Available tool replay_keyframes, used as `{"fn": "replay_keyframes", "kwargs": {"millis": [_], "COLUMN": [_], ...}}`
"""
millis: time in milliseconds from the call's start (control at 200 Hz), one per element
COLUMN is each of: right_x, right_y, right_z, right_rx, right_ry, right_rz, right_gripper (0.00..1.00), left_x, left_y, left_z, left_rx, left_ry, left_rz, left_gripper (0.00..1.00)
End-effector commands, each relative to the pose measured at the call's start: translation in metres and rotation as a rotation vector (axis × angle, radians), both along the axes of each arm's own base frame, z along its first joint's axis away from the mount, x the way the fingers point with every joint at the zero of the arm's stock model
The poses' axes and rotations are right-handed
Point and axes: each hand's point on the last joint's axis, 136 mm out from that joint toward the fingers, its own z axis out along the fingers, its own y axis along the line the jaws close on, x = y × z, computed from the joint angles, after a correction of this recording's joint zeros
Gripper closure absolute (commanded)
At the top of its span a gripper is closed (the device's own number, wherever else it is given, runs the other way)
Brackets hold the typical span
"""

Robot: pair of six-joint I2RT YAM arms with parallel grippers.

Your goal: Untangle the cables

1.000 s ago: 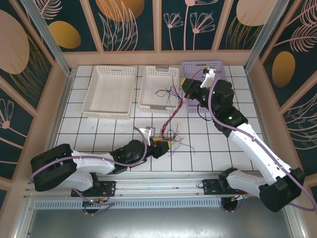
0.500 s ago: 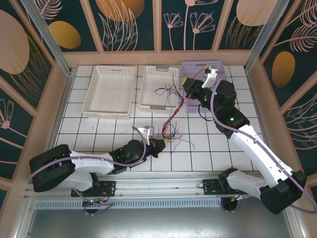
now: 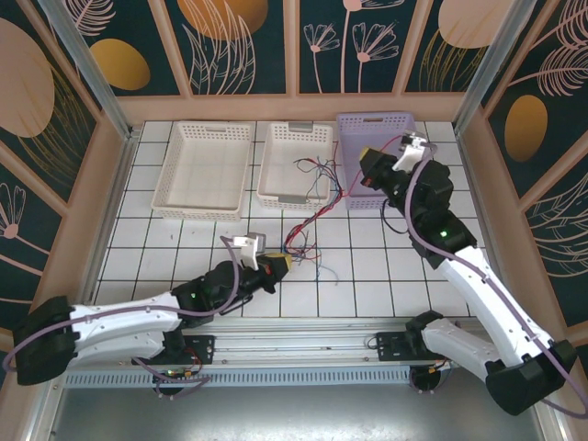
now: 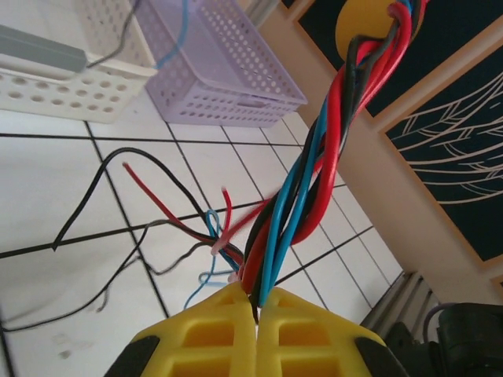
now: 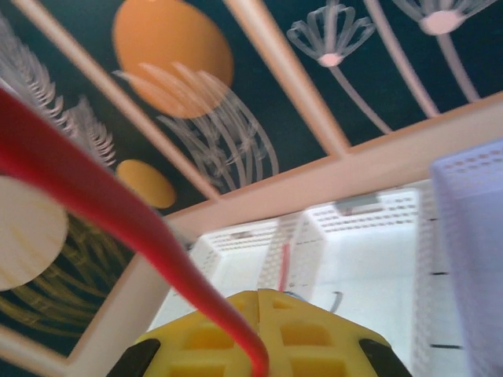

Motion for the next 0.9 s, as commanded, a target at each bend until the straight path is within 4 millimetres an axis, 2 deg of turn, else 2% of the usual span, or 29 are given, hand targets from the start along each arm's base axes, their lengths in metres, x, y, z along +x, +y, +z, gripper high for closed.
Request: {"fn": "replay_keyframes", "kwargs": {"millis": [0,180,515,761,896], "right_x": [0.004,0.007,0.001,0.0,-0.002], "right_y": [-0.042,-0.075,-0.129,-0.123,-0.13], "right_z": [-0.013,-0.037,-0.059,-0.08,-0.102], "right_rx": [-0.004,0.032,0.046,0.071,0.045], "right_ry": [0.023,0.083,0.155,0.19,0.236], "right_rz": [-0.158,-0.228,-0.412,-0.363,-0.397], "right_gripper": [1.0,1.0,1.0,1.0,1.0], "left_x": [-0.001,-0.001,0.005,0.007,0.007], "left_y": [0.026,0.057,0.122,0.147,0.172], "left_z": [-0.014,0.001,0.032,0.06,0.089], "left_rx": [0.168,0.231,0.328,0.309,0.274], "left_ry": [0.016,0.014,-0.013,-0.046,-0.086], "left_rz": [0.053,0.125,0.332,0.417,0.497], "left_gripper": [1.0,1.0,1.0,1.0,1.0]}}
